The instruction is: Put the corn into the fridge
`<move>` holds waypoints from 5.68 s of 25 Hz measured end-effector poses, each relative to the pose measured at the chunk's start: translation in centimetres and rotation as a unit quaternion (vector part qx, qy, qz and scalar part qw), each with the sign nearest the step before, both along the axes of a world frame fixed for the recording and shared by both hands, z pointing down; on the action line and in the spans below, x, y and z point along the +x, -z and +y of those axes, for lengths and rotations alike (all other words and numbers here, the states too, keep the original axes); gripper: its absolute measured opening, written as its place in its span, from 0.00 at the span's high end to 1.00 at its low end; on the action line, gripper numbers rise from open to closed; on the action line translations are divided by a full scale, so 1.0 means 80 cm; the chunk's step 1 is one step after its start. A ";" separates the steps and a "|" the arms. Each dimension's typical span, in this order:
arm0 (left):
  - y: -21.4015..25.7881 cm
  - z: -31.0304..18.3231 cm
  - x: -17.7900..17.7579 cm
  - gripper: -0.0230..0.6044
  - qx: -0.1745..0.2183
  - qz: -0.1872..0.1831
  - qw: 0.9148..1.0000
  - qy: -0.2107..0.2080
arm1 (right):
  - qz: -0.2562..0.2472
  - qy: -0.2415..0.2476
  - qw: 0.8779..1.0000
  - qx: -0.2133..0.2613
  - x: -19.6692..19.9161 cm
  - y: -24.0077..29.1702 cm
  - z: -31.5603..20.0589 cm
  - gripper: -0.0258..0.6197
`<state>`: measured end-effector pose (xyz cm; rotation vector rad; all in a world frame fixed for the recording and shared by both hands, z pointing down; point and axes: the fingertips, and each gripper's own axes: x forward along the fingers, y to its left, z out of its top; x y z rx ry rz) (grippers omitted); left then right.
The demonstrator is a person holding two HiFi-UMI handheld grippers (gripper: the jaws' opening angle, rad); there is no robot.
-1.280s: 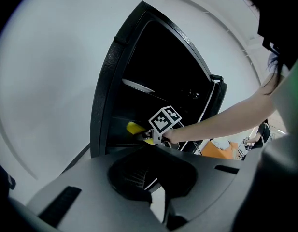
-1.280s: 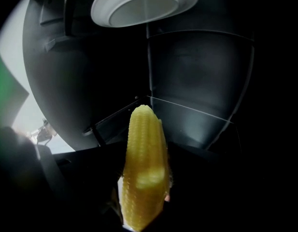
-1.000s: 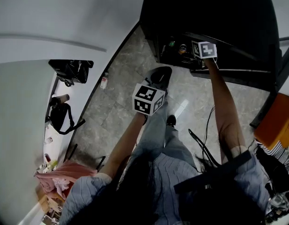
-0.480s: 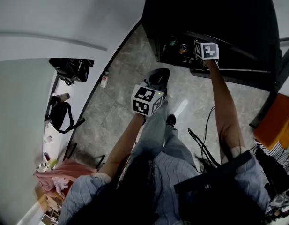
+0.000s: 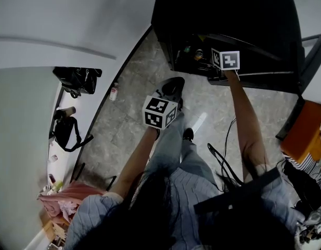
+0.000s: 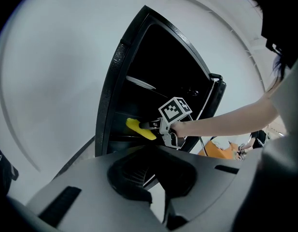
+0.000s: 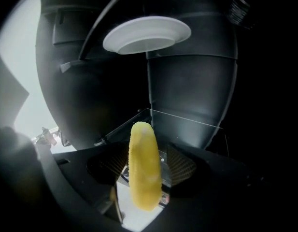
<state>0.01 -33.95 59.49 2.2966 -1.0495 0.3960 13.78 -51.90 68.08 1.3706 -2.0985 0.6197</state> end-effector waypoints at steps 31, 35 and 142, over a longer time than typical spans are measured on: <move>0.060 0.035 0.005 0.95 0.034 0.010 0.999 0.011 | -0.159 -0.020 0.986 0.052 -0.045 0.120 0.114 0.68; 0.072 0.047 0.010 0.95 0.039 0.011 0.999 0.015 | -0.173 -0.025 0.983 0.059 -0.043 0.145 0.141 0.68; 0.207 0.586 -0.124 0.95 0.134 0.073 0.986 -0.074 | -0.266 -0.045 0.957 0.109 -0.258 0.296 0.827 0.93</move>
